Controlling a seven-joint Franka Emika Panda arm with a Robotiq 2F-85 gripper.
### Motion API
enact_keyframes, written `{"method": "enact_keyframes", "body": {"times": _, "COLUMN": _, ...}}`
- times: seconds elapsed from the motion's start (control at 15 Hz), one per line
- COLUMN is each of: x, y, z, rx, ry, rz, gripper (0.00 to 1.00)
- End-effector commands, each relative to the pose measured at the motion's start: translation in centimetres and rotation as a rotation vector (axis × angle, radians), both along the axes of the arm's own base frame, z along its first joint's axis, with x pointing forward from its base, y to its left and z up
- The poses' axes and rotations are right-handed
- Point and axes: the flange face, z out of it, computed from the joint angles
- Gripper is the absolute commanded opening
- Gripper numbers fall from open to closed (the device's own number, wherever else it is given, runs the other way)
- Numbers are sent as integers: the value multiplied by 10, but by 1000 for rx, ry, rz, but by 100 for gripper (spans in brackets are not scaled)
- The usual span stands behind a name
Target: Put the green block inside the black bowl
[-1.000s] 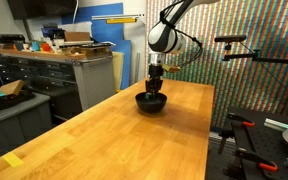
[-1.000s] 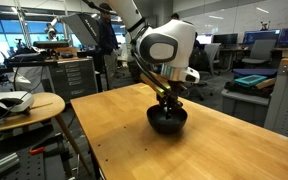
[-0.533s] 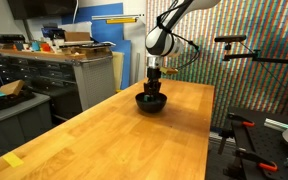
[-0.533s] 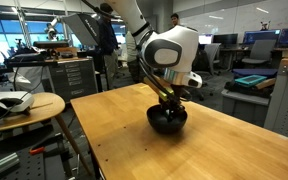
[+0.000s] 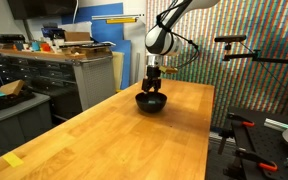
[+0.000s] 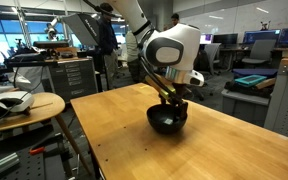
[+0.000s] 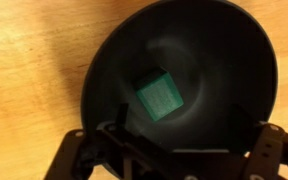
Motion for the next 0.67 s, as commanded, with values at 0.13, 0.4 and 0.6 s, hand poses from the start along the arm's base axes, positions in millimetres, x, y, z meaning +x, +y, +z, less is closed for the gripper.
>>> {"method": "enact_keyframes", "body": {"times": 0.13, "x": 1, "y": 0, "z": 33, "rx": 21, "ry": -8, "rz": -6, "gripper": 100}}
{"method": "enact_keyframes", "body": {"times": 0.4, "x": -5, "y": 7, "z": 58, "rx": 13, "ry": -22, "rz": -12, "gripper": 100}}
{"method": "enact_keyframes", "body": {"times": 0.6, "x": -15, "y": 14, "z": 76, "rx": 14, "ry": 8, "rz": -39, "gripper": 100}}
